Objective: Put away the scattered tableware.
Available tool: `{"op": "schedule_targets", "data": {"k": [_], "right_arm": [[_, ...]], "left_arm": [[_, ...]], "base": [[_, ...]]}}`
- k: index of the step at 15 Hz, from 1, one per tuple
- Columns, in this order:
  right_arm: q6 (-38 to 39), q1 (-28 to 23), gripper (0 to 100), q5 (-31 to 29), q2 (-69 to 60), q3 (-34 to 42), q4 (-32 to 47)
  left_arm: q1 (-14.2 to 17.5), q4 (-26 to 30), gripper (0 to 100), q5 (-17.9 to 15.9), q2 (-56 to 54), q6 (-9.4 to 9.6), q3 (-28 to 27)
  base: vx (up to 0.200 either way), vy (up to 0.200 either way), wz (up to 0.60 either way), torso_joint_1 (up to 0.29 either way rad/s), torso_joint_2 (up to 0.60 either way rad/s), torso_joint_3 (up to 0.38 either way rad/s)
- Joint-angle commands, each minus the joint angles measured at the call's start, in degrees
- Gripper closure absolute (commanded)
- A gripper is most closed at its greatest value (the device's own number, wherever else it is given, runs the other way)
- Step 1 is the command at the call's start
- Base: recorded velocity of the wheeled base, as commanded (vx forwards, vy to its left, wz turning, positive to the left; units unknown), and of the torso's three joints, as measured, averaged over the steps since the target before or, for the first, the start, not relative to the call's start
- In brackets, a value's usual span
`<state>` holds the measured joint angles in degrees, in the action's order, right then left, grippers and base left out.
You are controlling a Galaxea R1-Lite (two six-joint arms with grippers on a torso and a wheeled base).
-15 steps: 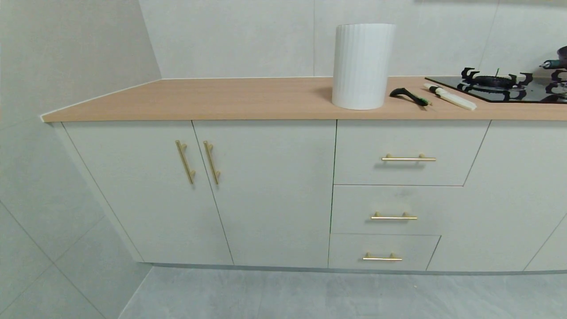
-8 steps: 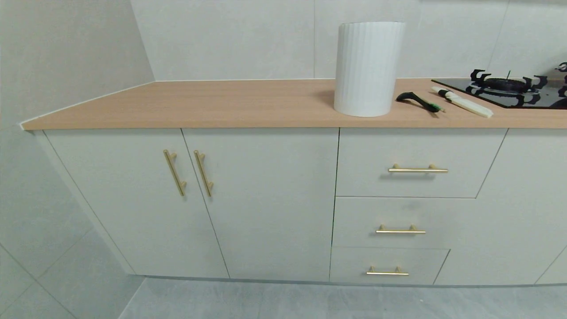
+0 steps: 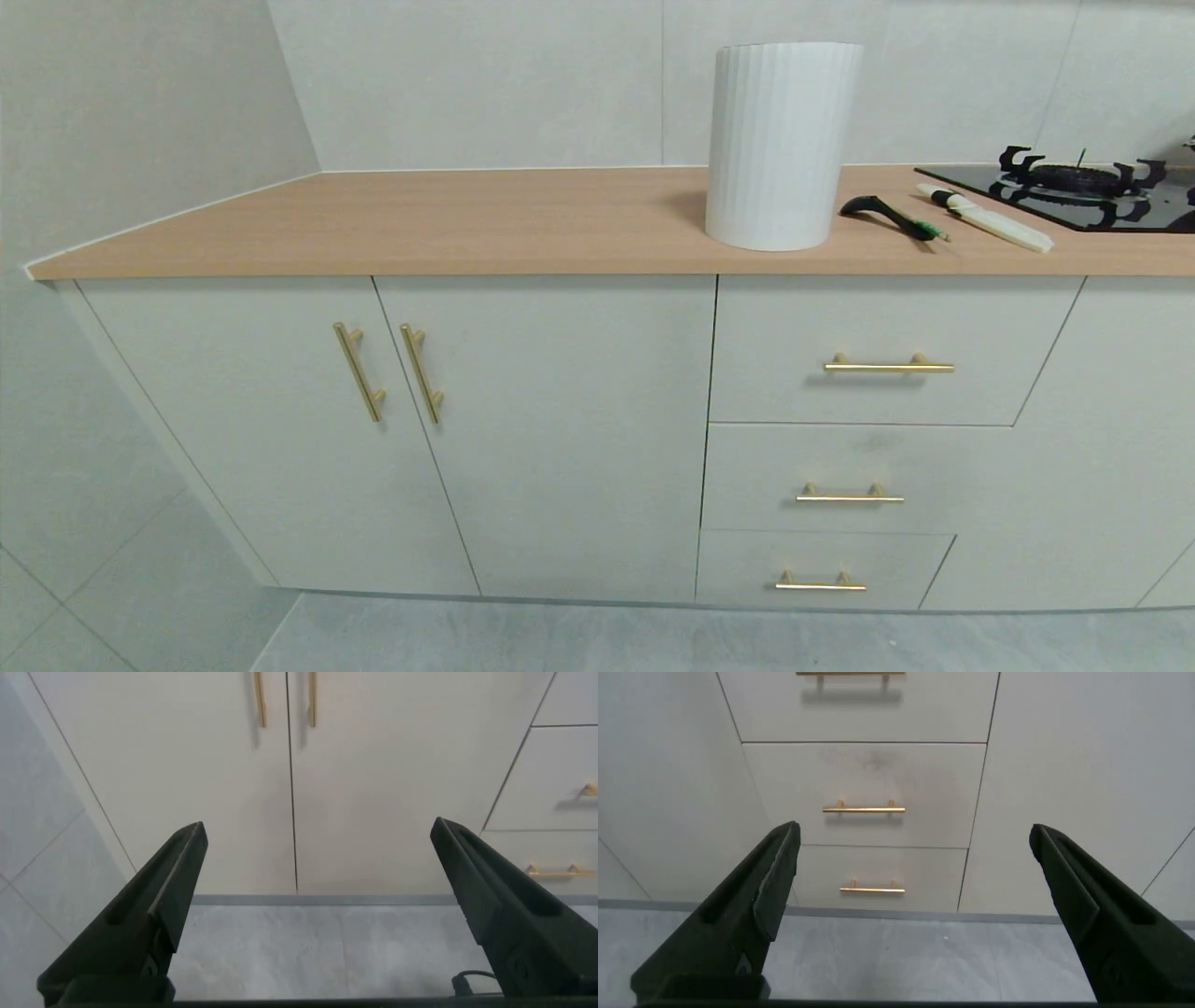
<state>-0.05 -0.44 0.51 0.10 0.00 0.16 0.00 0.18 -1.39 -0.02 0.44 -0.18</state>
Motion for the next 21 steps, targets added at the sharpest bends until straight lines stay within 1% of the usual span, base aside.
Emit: {"op": "schedule_targets", "data": {"k": [1, 7, 8, 9, 11, 12, 13, 14, 15, 17, 18, 19, 20, 21], "right_arm": [[-0.04, 0.0, 0, 0.02, 0.08, 0.0, 0.02], [-0.21, 0.0, 0, 0.1, 0.08, 0.0, -0.16], [0.58, 0.18, 0, 0.63, 0.43, -3.78, -0.77], [3.3, 1.05, 0, 1.77, 2.45, -8.26, -0.07], [3.48, 3.34, 0, 4.67, 9.31, -10.55, 1.95], [3.39, 4.48, 0, 6.17, 13.79, -11.07, 1.86], [3.39, 6.33, 0, 7.49, 21.44, -12.39, 1.78], [3.39, 6.94, 0, 7.84, 24.51, -13.01, 1.69], [3.39, 8.88, 0, 7.84, 34.36, -15.29, 1.34], [3.3, 9.32, 0, 7.75, 48.15, -20.13, 1.07], [3.3, 9.23, 0, 7.84, 50.0, -21.01, 0.9], [3.21, 9.23, 0, 7.84, 60.81, -24.43, -1.39], [3.21, 9.32, 0, 7.84, 63.54, -24.96, -2.71], [2.95, 9.32, 0, 7.75, 73.2, -25.58, -9.3]], "left_arm": [[0.0, -0.01, 0, -0.02, 0.02, 0.0, 0.01], [0.0, -0.01, 0, -0.02, 0.02, 0.0, 0.01], [0.0, -0.01, 0, 0.07, 0.02, 0.0, 0.01], [0.0, -0.01, 0, -0.02, 0.02, 0.0, 0.01], [0.0, -0.01, 0, -0.02, 0.02, 0.0, 0.01], [0.0, -0.01, 0, -0.02, 0.02, 0.0, 0.01], [0.0, -0.01, 0, -0.02, 0.02, 0.0, 0.01], [-0.09, -0.01, 0, -0.02, 0.02, 0.0, 0.01], [-0.09, -0.01, 0, -0.02, 0.02, 0.0, 0.01], [0.0, -0.01, 0, -0.02, 0.02, 0.0, 0.01], [0.0, -0.01, 0, -0.02, 0.02, 0.0, 0.01], [-0.09, -0.01, 0, -0.02, 0.02, 0.0, 0.01], [0.0, -0.01, 0, -0.02, 0.02, 0.0, 0.01], [0.0, -0.01, 0, 0.07, 0.02, 0.0, 0.01]], "base": [[0.0, 0.0, 0.0, 0.0, 0.0, 0.0], [0.0, 0.0, 0.0, 0.0, 0.0, 0.0], [0.0, 0.0, 0.0, 0.0, 0.0, 0.0], [0.0, 0.0, 0.0, 0.0, 0.0, 0.0], [0.0, 0.0, 0.0, 0.0, 0.0, 0.0], [0.0, 0.0, 0.0, 0.0, 0.0, 0.0], [0.0, 0.0, 0.0, 0.0, 0.0, 0.0], [0.0, 0.0, 0.0, 0.0, 0.0, 0.0], [0.0, 0.0, 0.0, 0.0, 0.0, 0.0], [0.0, 0.0, 0.0, 0.0, 0.0, 0.0], [0.0, 0.0, 0.0, 0.0, 0.0, 0.0], [0.0, 0.0, 0.0, 0.0, 0.0, 0.0], [0.0, 0.0, 0.0, 0.0, 0.0, 0.0], [0.0, 0.0, 0.0, 0.0, 0.0, 0.0]]}}
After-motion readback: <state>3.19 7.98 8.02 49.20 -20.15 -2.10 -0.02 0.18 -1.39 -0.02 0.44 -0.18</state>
